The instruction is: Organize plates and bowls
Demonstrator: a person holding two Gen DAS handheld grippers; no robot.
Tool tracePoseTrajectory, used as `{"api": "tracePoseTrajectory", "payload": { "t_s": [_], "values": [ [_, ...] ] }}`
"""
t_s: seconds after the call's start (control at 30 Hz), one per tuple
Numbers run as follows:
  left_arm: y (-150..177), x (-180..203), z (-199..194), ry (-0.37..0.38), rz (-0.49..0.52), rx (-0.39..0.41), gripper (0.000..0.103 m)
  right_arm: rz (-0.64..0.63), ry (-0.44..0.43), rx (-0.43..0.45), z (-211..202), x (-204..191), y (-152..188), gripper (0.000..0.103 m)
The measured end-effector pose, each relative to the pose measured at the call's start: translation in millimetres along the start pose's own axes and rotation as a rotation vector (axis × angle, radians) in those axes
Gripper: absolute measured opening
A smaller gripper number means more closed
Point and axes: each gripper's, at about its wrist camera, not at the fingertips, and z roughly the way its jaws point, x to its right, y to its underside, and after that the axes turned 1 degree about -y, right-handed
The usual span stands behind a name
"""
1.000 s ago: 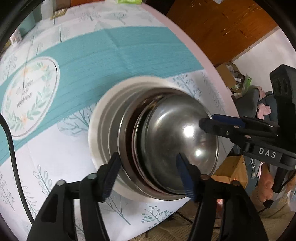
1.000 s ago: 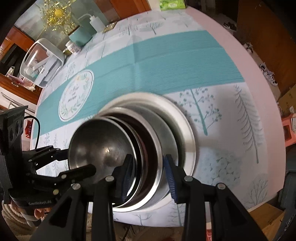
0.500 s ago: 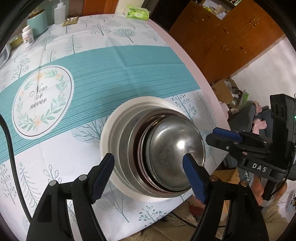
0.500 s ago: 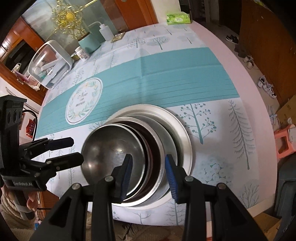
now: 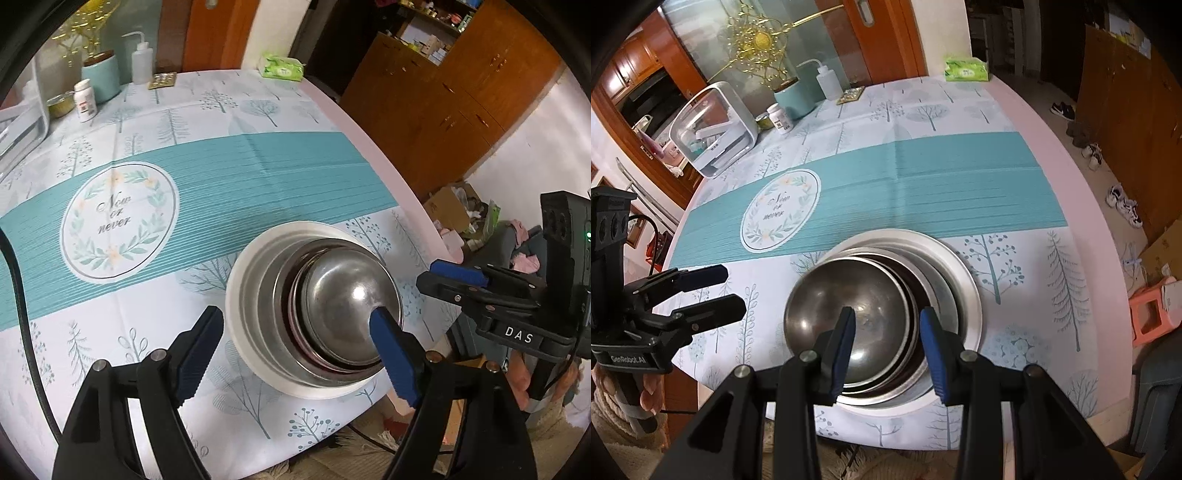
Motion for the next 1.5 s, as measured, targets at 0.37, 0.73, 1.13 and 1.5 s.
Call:
{"api": "tracePoseTrajectory", "payload": {
  "t_s": [0.37, 0.73, 1.13, 1.5],
  "values": [
    [18, 37, -45, -0.287, -0.028, 0.17, 0.093, -0.049, 0.031, 0.112, -33, -20, 6, 0.037],
    [33, 74, -62, -0.52, -0.086, 0.264, 0.102, -0.087, 0.081, 0.227, -76, -28, 24, 0.056],
    [48, 95, -61, -0.517, -0.138, 0.264, 0.102, -0.062, 0.11, 0.26, -95, -23, 49, 0.056],
    [50, 114, -53, -0.483, -0.138, 0.254, 0.102, -0.016, 0.113, 0.274, -107, -7, 61, 0.056]
  ]
}}
